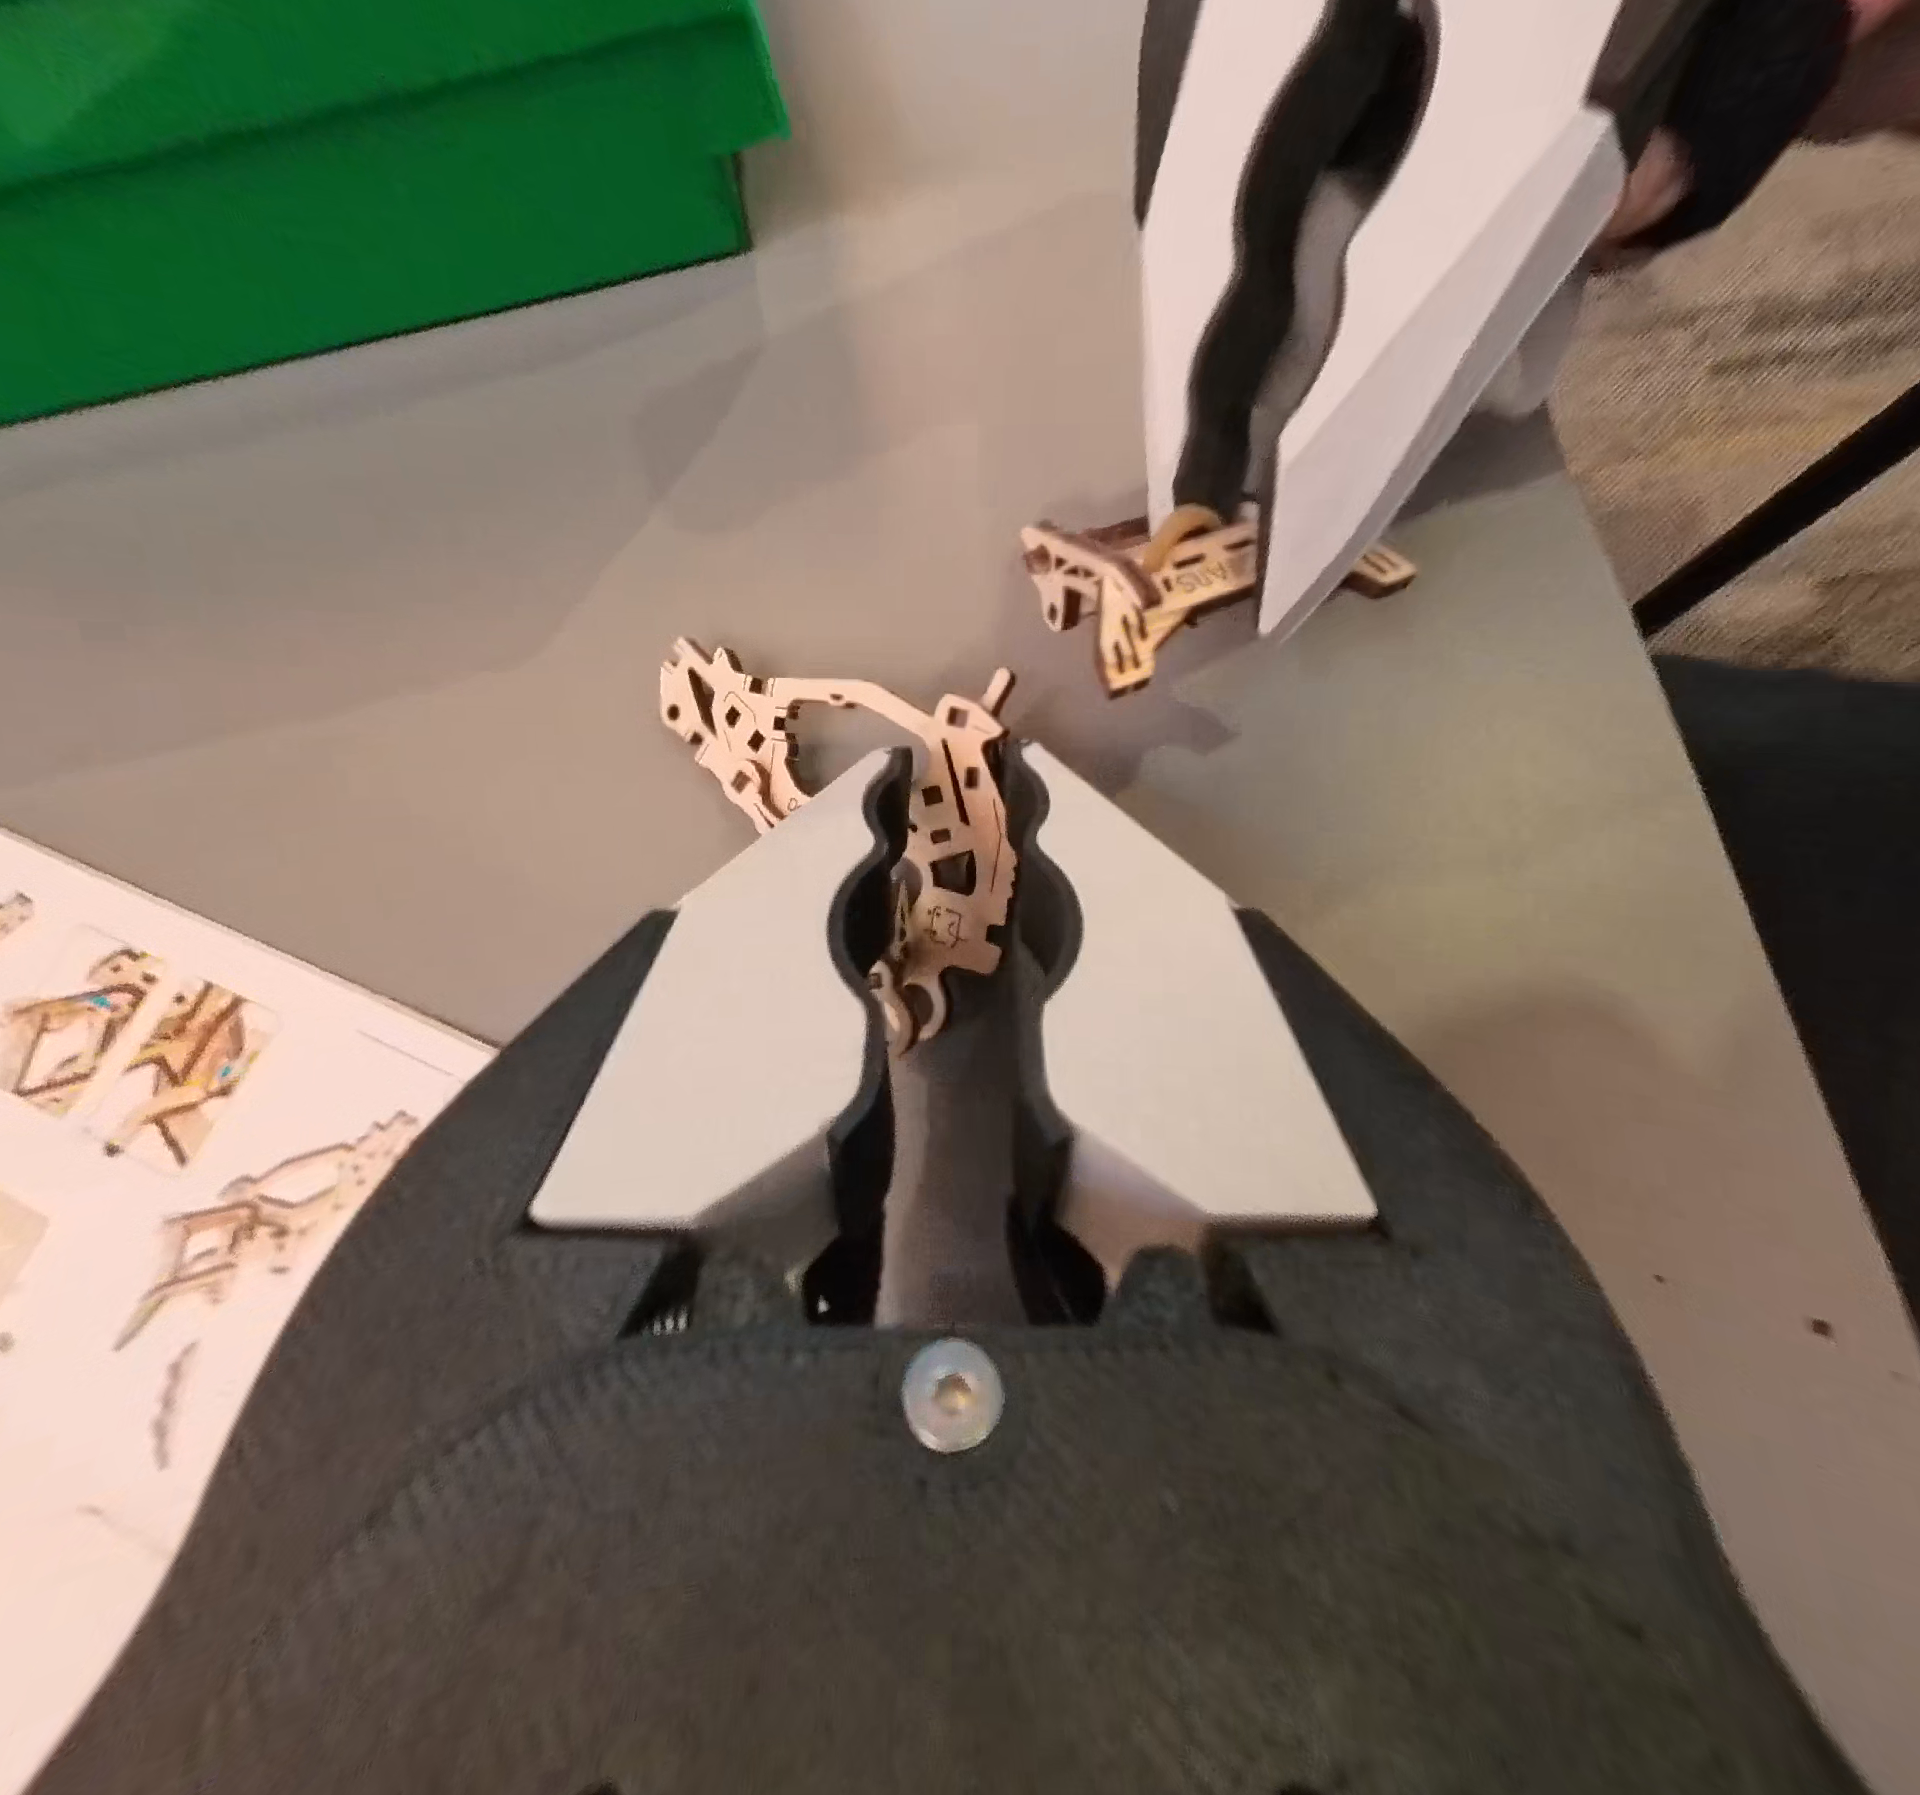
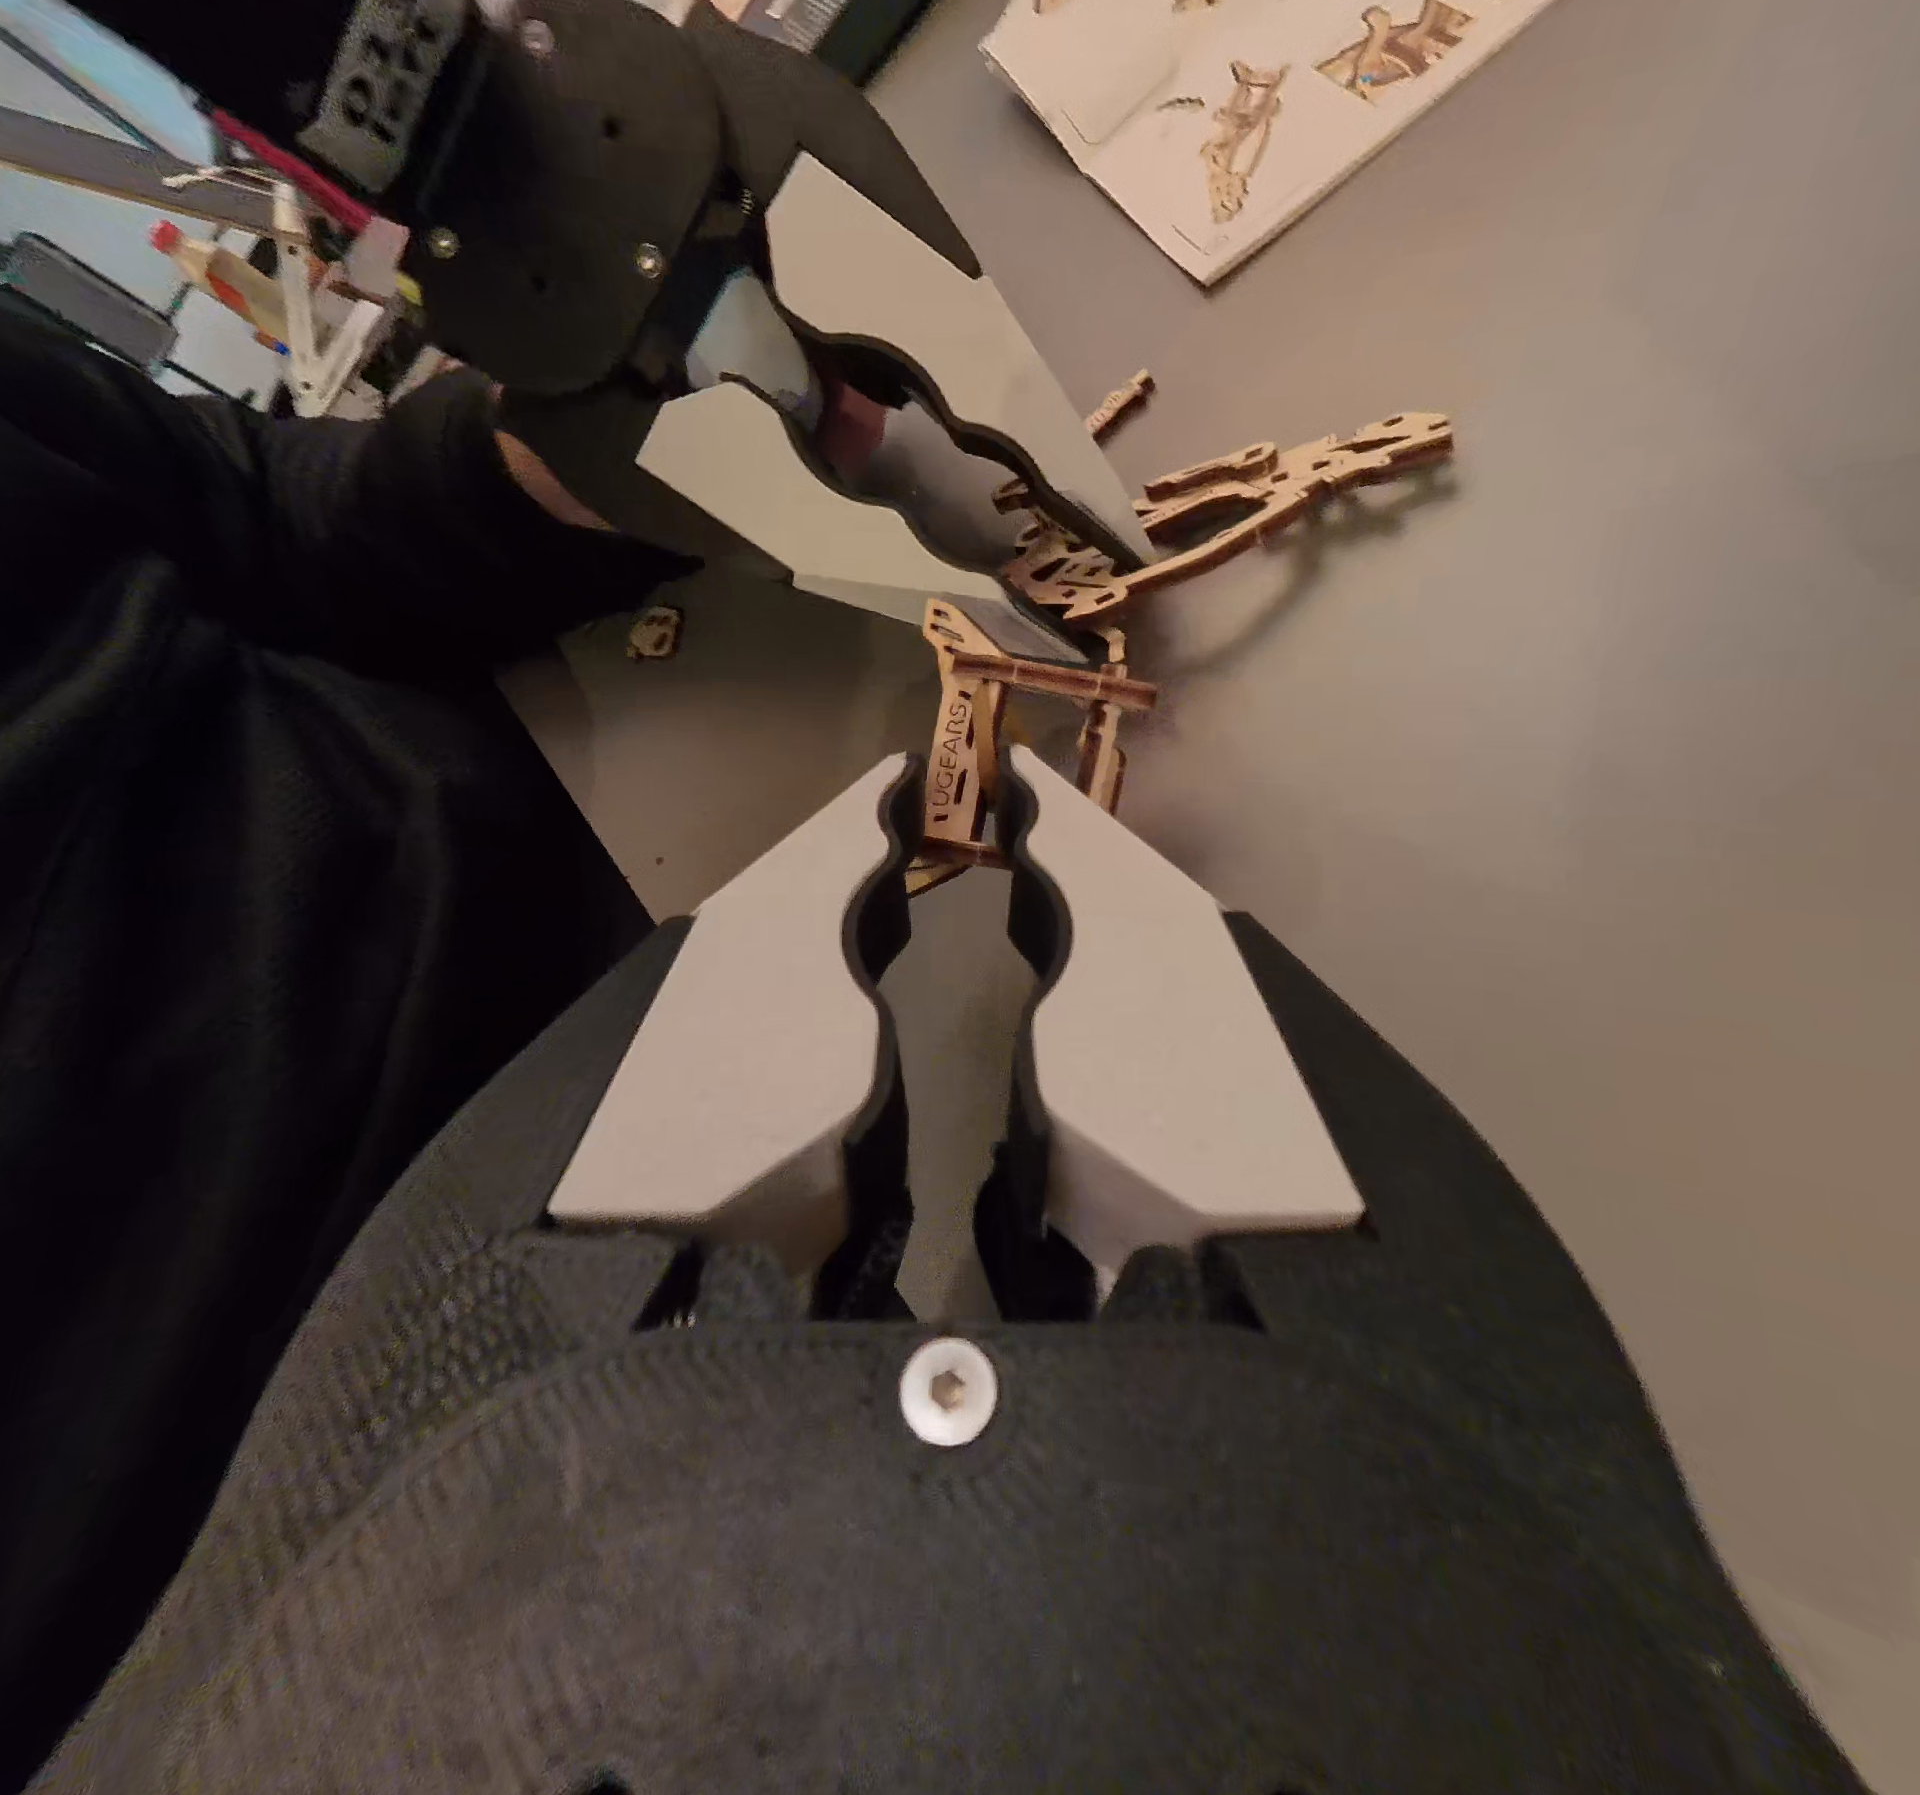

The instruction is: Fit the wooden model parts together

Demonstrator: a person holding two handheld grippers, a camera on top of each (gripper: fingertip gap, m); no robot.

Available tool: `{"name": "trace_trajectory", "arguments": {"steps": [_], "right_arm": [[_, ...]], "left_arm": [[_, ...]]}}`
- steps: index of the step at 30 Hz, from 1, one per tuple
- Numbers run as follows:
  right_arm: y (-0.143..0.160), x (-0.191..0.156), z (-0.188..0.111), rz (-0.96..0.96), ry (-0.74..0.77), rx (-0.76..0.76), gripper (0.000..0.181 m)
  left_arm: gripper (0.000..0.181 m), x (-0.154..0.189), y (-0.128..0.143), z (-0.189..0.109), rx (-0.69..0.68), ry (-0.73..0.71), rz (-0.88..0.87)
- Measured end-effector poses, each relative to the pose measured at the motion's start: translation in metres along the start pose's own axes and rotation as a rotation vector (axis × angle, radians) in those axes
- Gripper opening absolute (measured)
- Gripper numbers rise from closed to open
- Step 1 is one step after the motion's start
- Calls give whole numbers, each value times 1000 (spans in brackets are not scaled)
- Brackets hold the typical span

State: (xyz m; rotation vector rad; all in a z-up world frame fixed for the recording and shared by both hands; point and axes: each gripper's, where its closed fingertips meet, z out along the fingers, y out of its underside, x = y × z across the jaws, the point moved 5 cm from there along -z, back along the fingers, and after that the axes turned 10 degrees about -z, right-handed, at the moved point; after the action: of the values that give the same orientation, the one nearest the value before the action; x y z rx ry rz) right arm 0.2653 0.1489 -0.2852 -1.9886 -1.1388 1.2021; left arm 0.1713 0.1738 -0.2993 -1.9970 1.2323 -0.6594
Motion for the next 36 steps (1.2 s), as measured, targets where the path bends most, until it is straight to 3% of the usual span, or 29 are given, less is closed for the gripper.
{"name": "trace_trajectory", "arguments": {"steps": [1,5,14,25,36], "right_arm": [[-2,-2,1,-3,-19,3,10],[-11,-6,5,-16,-63,14,10],[-29,-8,33,-43,-196,-15,10],[-39,-22,60,-70,-292,-58,10],[-40,-30,69,-79,-287,-109,10]], "left_arm": [[15,-2,-1,-4,31,25,-47],[13,-10,-4,-23,150,134,-207],[13,-16,9,-48,218,334,-427],[21,-20,29,-70,182,507,-549],[30,-22,50,-86,84,536,-520]]}}
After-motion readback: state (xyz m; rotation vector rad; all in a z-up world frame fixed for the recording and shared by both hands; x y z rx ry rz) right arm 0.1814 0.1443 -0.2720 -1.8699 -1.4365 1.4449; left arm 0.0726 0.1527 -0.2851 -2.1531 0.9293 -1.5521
